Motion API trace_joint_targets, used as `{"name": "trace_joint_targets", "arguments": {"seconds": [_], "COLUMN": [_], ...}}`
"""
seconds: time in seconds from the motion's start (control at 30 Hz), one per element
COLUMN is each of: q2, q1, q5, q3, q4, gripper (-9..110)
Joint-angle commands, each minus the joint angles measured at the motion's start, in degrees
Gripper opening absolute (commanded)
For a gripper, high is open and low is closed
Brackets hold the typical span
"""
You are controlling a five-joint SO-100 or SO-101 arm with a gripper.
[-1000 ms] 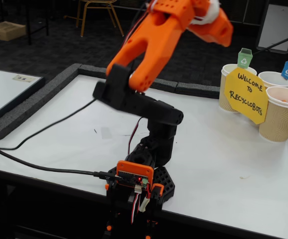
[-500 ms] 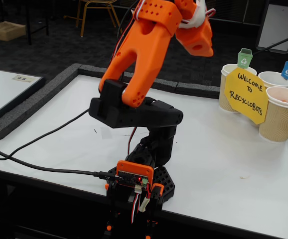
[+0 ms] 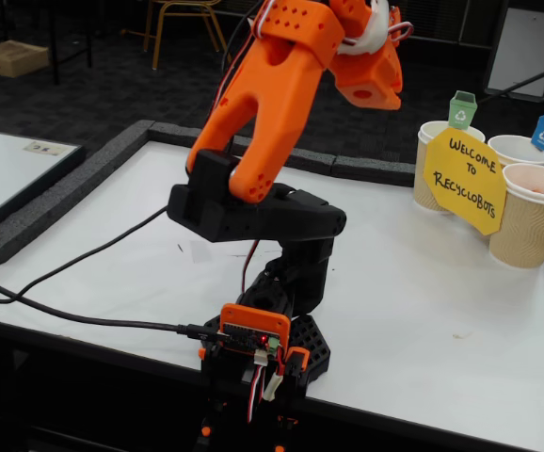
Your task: Sort rubbish by color.
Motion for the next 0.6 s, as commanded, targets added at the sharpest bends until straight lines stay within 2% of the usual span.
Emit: {"name": "trace_joint_targets", "arguments": {"seconds": [0.0, 0.57], "q2": [0.97, 8.00], "q1": [0.44, 0.44], "q5": [1.05, 1.05], "q3": [-4.31, -10.90], "q4": [0.88, 8.17], "gripper": [0, 0]}}
